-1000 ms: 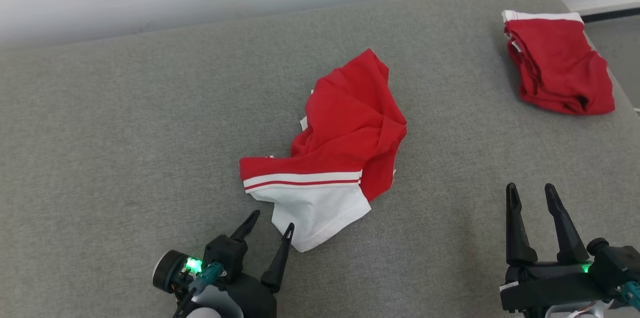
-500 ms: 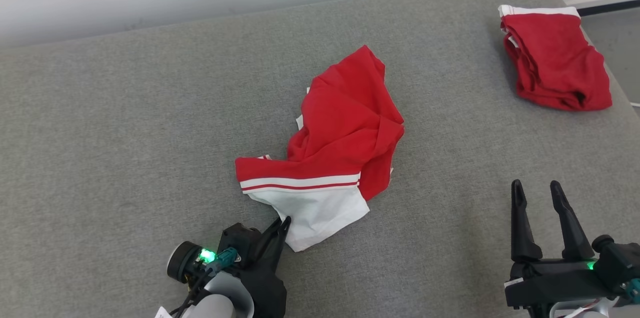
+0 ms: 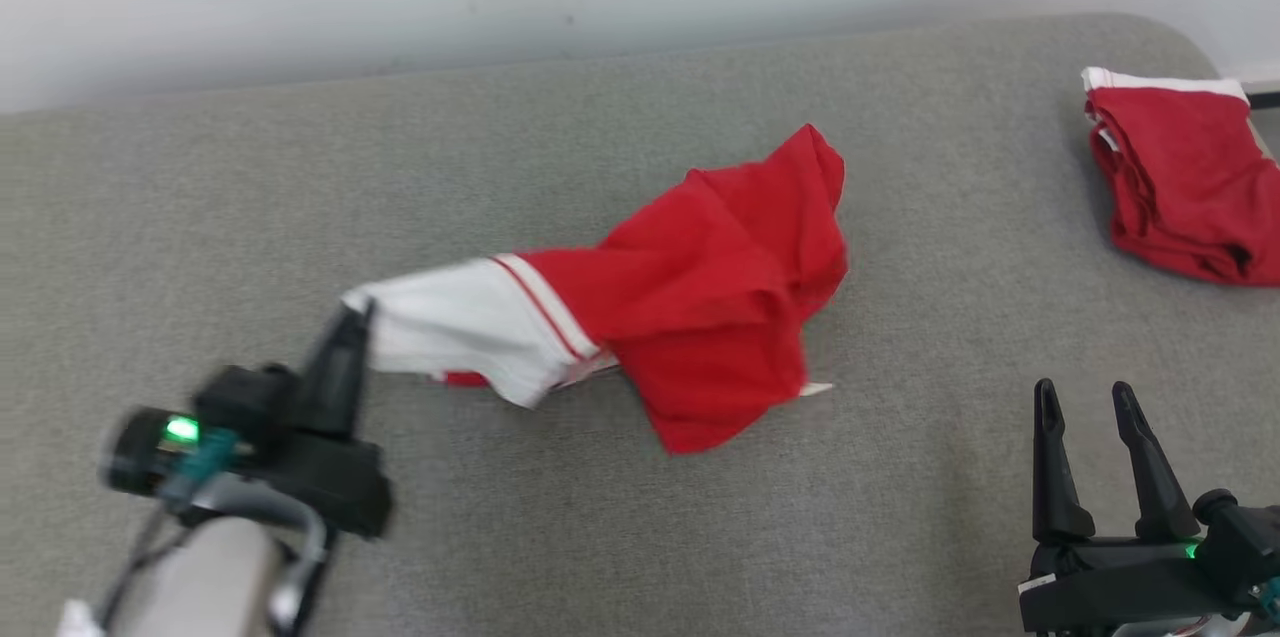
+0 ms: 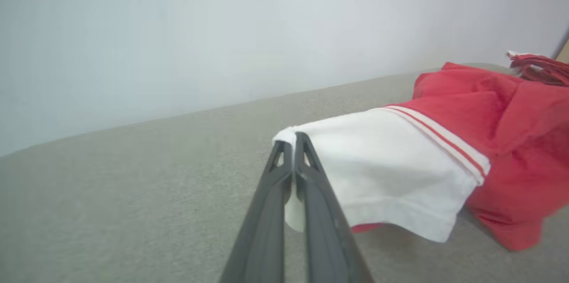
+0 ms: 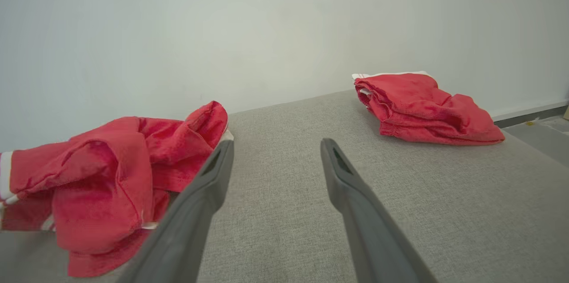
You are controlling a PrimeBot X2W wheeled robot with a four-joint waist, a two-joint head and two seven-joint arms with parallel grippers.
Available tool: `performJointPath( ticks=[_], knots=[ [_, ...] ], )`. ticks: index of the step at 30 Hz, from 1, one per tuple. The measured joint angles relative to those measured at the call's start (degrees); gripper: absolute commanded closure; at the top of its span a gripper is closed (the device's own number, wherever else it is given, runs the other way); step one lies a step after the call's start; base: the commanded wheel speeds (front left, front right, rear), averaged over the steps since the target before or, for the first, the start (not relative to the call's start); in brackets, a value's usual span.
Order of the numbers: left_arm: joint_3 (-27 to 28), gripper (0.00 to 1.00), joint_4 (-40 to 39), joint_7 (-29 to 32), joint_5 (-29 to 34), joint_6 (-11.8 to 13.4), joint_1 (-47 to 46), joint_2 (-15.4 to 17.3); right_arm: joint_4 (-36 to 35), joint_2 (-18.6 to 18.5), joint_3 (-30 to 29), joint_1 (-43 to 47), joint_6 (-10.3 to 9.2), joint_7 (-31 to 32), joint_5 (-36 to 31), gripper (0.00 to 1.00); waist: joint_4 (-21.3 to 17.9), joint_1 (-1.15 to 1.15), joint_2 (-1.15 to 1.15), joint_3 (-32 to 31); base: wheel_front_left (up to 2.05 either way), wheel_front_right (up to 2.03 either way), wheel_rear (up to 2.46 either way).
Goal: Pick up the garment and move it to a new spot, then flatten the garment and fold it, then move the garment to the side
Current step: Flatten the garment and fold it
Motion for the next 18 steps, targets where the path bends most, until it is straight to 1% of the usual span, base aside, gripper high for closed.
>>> performJointPath(
  ticks=[4, 9, 11, 13, 18],
  knots=[
    [4.35, 1.00, -5.46, 0.99, -0.26, 1.47, -1.10, 5.92, 0.11, 0.30, -0.05, 0.54, 0.00, -0.01, -0.07, 0.00, 1.13, 0.00, 0.00, -1.13, 0.00, 0.00, 0.00],
    [9.35, 1.00, -13.05, 4.80, -1.04, 3.05, -1.37, 12.44, 0.30, 0.43, -0.63, 0.77, 0.00, -0.01, 0.03, 0.00, 1.73, -0.01, -0.01, -2.03, 0.00, 0.00, 0.00],
    [10.91, 1.00, -15.80, 6.39, -1.56, 3.44, -0.94, 14.07, 0.35, 0.60, -0.93, 0.92, 0.00, -0.01, 0.03, 0.00, 1.65, 0.00, 0.00, -2.11, 0.00, 0.00, 0.00],
    [12.28, 1.00, -18.52, 7.48, -2.71, 3.91, -0.20, 14.97, 0.40, 0.65, -1.37, 1.12, 0.00, -0.01, 0.07, 0.00, 1.62, -0.01, 0.00, -2.15, 0.00, 0.00, 0.00],
    [14.40, 1.00, -23.80, 10.10, -3.03, 4.99, 0.32, 17.49, 0.44, 1.02, -1.67, 1.24, 0.00, -0.01, 0.09, 0.00, 1.58, 0.00, 0.00, -2.26, 0.00, 0.00, 0.00]
  ],
)
